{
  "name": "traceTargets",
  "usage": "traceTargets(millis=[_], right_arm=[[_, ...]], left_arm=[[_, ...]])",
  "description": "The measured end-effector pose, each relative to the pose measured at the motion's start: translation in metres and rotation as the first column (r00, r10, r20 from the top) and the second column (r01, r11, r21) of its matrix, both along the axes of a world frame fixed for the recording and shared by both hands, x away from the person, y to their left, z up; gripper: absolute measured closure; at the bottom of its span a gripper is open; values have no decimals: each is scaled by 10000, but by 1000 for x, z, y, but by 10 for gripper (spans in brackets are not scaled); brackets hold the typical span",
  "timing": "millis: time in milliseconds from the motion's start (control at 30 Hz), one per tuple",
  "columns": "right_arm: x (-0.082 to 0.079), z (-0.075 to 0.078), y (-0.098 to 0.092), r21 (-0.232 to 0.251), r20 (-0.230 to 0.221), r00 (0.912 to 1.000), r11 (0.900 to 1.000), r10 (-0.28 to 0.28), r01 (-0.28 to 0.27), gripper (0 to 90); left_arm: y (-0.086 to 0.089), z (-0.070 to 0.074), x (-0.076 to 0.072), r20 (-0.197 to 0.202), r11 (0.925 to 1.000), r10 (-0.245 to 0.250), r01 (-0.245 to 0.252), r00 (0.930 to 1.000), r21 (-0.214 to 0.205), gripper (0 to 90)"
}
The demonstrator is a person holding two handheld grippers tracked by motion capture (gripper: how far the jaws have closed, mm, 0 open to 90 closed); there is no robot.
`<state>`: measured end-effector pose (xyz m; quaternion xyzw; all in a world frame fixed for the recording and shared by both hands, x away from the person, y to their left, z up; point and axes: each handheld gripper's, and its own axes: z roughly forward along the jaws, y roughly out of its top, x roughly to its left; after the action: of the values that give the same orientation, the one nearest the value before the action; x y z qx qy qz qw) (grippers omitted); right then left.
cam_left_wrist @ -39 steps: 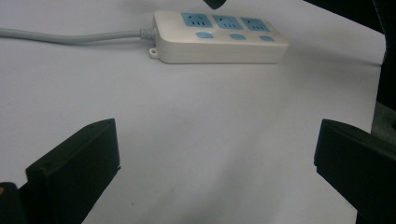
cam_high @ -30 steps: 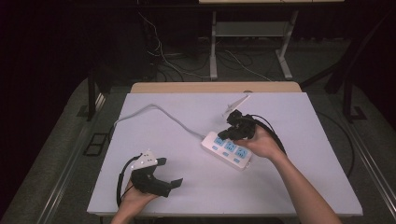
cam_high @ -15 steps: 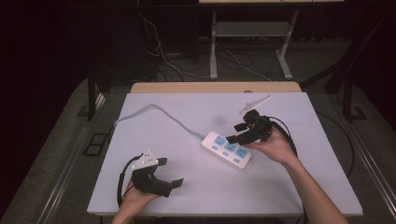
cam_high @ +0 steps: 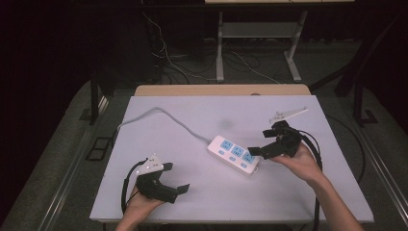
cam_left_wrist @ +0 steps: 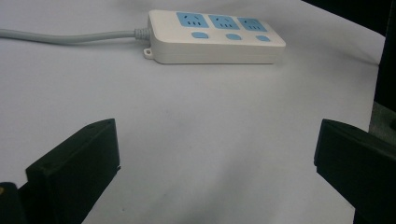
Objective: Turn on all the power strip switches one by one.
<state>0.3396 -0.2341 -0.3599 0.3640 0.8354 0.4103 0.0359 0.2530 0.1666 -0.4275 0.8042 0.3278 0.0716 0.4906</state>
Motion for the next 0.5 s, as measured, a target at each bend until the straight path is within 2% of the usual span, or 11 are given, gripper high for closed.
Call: traceTargets(millis=[300, 500], right_arm=[[-24, -11, -23, 355, 89, 9990, 9984, -448, 445, 5], [-43, -23, -39, 682, 155, 9958, 9937, -907, 894, 5]], left_arm=[[0, 0, 0, 6, 10000, 26, -26, 10000, -27, 0], [0, 0, -1, 0, 10000, 39, -39, 10000, -39, 0]])
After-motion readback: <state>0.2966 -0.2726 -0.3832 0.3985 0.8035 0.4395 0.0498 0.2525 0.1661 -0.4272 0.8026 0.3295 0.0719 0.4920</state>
